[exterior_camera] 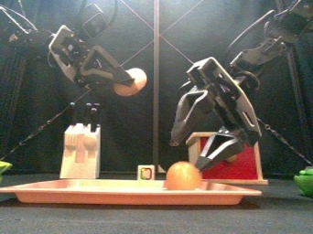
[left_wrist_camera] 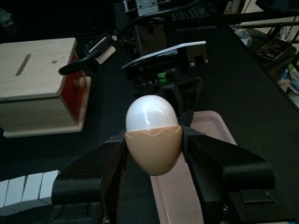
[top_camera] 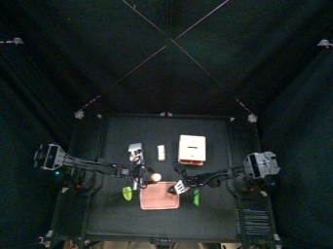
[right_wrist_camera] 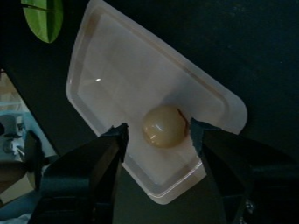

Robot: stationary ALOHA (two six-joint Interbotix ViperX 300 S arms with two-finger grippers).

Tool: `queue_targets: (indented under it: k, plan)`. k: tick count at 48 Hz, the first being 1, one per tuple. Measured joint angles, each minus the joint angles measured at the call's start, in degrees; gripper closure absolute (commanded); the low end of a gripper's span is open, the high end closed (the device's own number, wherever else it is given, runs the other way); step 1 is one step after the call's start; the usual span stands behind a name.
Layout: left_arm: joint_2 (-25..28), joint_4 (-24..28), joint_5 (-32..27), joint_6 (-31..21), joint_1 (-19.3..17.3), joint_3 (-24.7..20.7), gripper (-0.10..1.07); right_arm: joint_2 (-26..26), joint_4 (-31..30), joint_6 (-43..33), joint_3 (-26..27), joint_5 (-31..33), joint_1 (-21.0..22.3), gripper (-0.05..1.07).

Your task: Drop eggshell on plate

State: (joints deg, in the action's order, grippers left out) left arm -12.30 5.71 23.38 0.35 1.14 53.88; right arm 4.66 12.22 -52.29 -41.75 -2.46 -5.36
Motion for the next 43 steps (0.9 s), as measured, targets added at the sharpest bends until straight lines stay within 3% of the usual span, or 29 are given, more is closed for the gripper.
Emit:
queue_targets:
  k: [12, 28, 43]
  plan:
    - [0.2, 0.0, 0.0, 0.0, 0.1, 0.0, 0.45, 0.0, -0.2, -0.1, 0.0, 1.7, 0.3, 0.06]
    - [1.3, 0.0, 0.0, 0.0, 0.1, 0.0, 0.45, 0.0, -2.9, 0.0, 2.7, 10.5, 0.4, 0.06]
    - [1.4, -0.1, 0.0, -0.1, 0.1, 0.0, 0.45, 0.0, -3.7, -0.1, 4.0, 11.4, 0.4, 0.06]
